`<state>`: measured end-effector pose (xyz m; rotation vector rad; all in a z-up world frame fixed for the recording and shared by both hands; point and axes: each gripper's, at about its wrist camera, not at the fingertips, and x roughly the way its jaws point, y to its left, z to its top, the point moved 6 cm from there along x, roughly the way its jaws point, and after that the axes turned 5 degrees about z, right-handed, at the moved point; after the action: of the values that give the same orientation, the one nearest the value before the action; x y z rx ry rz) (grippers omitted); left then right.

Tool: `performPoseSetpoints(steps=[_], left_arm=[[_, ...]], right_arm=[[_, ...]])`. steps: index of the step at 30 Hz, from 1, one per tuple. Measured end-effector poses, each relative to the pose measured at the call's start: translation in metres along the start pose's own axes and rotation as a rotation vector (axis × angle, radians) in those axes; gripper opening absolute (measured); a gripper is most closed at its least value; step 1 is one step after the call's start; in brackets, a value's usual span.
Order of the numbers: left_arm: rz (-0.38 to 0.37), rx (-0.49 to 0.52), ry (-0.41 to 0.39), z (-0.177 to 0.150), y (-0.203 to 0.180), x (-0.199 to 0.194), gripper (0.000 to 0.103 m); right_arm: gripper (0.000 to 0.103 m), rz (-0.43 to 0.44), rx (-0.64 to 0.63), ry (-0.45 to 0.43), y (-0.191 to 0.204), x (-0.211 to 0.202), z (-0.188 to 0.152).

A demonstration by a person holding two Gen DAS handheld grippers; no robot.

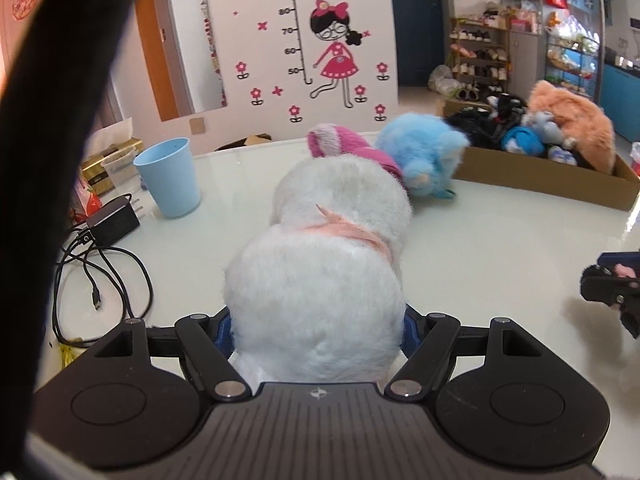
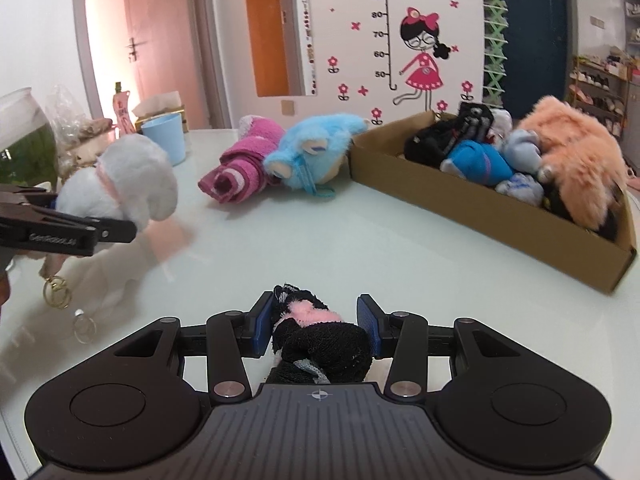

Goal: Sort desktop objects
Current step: 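Lift the white plush toy with the left gripper while the right lifts the black-pink sock, then carry the white plush and black-pink sock over the box and lower them in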

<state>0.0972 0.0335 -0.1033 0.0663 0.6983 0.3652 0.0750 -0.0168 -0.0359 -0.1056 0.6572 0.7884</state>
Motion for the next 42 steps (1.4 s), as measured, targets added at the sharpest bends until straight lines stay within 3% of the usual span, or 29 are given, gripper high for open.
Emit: performPoseSetpoints(steps=[14,26,35,42], left_arm=[[-0.147,0.135,-0.032,-0.019,-0.073,-0.040,0.070],[-0.266,0.200,-0.099,0.001,-0.128,-0.059,0.070],[-0.292,0.182,-0.133,0.040,-0.145,-0.044,0.070],[-0.297,0.110,-0.129,0.088,-0.142,-0.015,0.070]], right_arm=[[0.051,-0.096,0.160,-0.024,-0.037,-0.057,-0.028],[0.051,-0.160,0.199,-0.098,-0.062,-0.109,-0.030],[0.051,-0.195,0.188,-0.143,-0.083,-0.120,-0.006],[0.051,-0.194,0.164,-0.187,-0.105,-0.105,0.044]])
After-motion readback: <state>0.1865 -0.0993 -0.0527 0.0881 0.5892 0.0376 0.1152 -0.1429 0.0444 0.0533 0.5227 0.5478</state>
